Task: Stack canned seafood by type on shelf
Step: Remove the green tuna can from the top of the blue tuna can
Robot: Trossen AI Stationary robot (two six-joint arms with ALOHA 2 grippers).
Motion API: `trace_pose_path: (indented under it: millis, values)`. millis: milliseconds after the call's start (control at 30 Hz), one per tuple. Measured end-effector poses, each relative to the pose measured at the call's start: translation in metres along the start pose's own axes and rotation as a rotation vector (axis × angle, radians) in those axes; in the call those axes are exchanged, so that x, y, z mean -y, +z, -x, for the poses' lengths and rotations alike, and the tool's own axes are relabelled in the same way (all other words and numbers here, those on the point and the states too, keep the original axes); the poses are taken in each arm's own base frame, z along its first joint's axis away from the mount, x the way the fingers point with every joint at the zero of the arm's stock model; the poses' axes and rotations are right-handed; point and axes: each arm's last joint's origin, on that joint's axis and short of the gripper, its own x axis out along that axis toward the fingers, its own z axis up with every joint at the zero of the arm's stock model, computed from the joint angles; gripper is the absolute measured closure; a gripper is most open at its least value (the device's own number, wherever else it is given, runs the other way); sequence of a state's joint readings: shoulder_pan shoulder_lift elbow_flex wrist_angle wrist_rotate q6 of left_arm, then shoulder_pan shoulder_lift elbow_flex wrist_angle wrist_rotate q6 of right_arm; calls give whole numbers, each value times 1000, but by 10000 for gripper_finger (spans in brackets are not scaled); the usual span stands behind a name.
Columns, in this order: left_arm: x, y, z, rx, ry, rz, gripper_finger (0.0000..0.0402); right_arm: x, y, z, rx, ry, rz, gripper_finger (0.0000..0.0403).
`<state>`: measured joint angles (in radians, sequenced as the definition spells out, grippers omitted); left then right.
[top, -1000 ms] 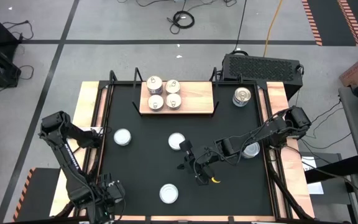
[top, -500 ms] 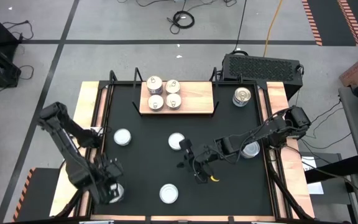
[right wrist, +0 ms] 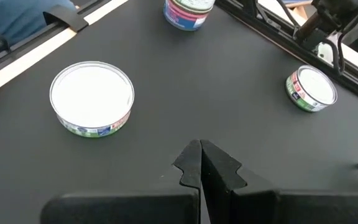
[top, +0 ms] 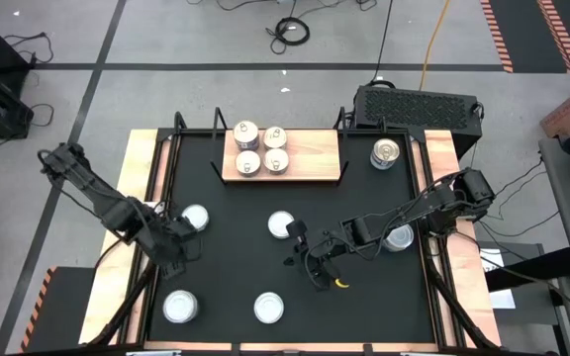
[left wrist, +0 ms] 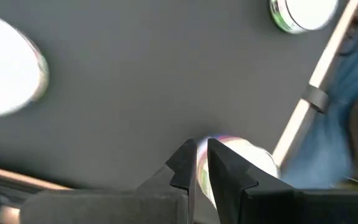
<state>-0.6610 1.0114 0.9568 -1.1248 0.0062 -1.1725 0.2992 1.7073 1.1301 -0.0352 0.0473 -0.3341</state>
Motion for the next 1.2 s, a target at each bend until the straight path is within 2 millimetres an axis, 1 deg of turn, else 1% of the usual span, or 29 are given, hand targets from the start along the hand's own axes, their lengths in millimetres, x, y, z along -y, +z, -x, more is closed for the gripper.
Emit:
trace_pose_path:
  millis: [100,200,267,433,533,700,833,900,1067,1200]
  values:
    - [-4,-6,-12,-77,1,4,361,3,-1,0,-1,-6,-1,403]
    - [-2,-9,-23,-109,-3,-47,361,6,-2,0,-5,-14,-15,403]
    - [-1,-9,-29,-124,25,-55,361,8,-3,0,-6,-18,-28,403]
    - [10,-7,-40,-132,-1,-63,358,7,-3,0,-6,-17,-37,403]
    - [15,-7,-46,-136,-3,-73,335,7,-3,0,-5,-15,-38,403]
    - [18,-9,-55,-151,46,-98,271,7,-3,0,-6,-15,-38,403]
    - [22,-9,-62,-158,46,-185,232,7,-3,0,-7,-15,-38,403]
    - [24,-11,-64,-176,31,-228,225,7,-3,0,-7,-14,-38,403]
    - [28,-16,-72,-206,38,-389,224,7,-3,0,-7,-15,-38,403]
    - [30,-19,-78,-223,56,-420,224,7,-3,0,-7,-15,-38,403]
